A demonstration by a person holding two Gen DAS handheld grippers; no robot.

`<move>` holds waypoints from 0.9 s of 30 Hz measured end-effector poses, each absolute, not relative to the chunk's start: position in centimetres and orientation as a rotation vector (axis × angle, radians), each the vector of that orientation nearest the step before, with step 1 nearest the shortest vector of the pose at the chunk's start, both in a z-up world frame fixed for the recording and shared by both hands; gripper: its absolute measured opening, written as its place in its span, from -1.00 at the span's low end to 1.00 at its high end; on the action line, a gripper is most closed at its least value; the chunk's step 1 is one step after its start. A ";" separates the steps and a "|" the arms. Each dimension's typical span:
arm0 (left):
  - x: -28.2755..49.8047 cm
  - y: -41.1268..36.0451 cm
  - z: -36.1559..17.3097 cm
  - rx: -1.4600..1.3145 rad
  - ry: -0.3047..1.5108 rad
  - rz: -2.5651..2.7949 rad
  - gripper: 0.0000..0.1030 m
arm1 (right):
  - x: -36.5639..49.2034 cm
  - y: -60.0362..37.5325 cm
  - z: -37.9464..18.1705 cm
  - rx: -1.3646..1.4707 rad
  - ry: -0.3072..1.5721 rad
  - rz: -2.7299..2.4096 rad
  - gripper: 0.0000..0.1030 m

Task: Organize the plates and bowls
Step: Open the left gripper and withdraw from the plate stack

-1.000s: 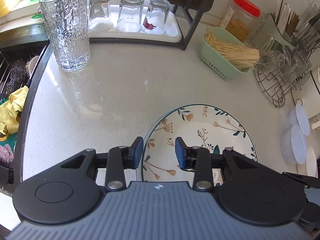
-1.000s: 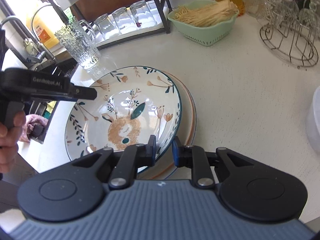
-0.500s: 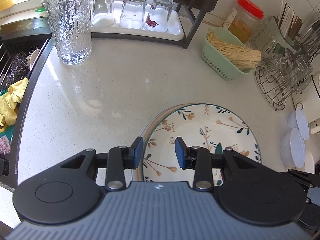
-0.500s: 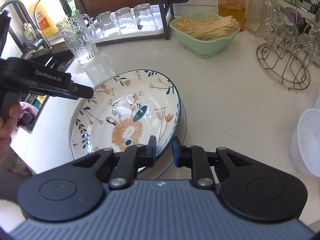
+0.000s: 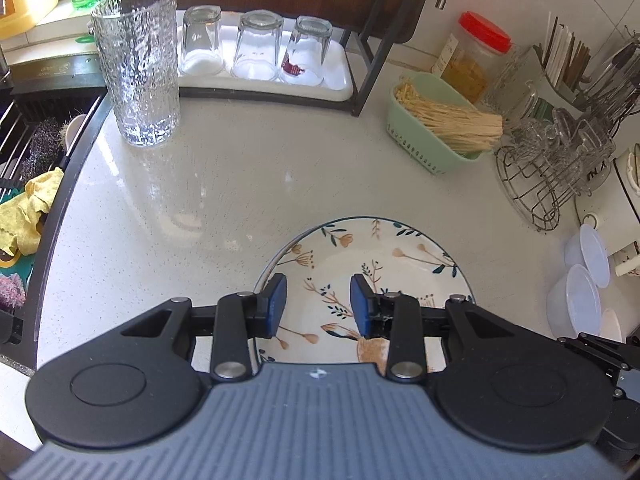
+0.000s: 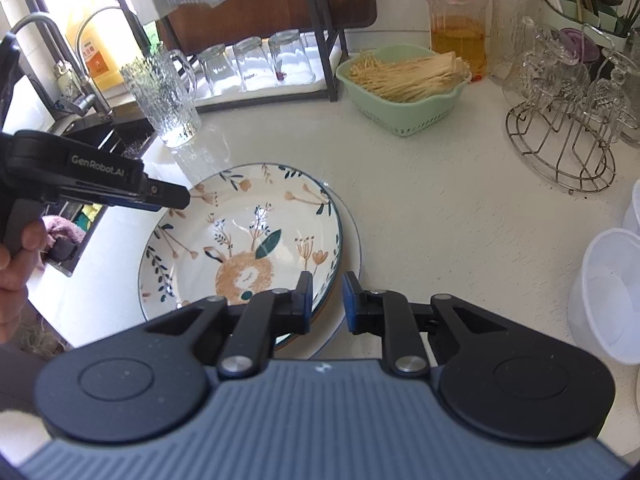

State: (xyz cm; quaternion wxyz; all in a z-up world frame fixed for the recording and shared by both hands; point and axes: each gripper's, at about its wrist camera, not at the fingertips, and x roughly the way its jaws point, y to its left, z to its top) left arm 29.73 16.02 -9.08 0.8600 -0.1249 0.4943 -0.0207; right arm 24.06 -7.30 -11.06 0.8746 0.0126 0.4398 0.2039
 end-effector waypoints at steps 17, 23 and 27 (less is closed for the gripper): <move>24.5 11.3 -3.4 -0.245 0.904 -0.047 -0.23 | 20.6 -12.9 -6.1 0.153 0.763 0.417 -0.61; 21.8 8.7 -1.5 -0.243 0.848 -0.053 -0.23 | 18.2 -15.6 -4.3 0.169 0.711 0.422 -0.61; 20.2 6.5 -1.2 -0.238 0.831 -0.068 -0.23 | 16.7 -17.2 -3.6 0.165 0.682 0.413 -0.61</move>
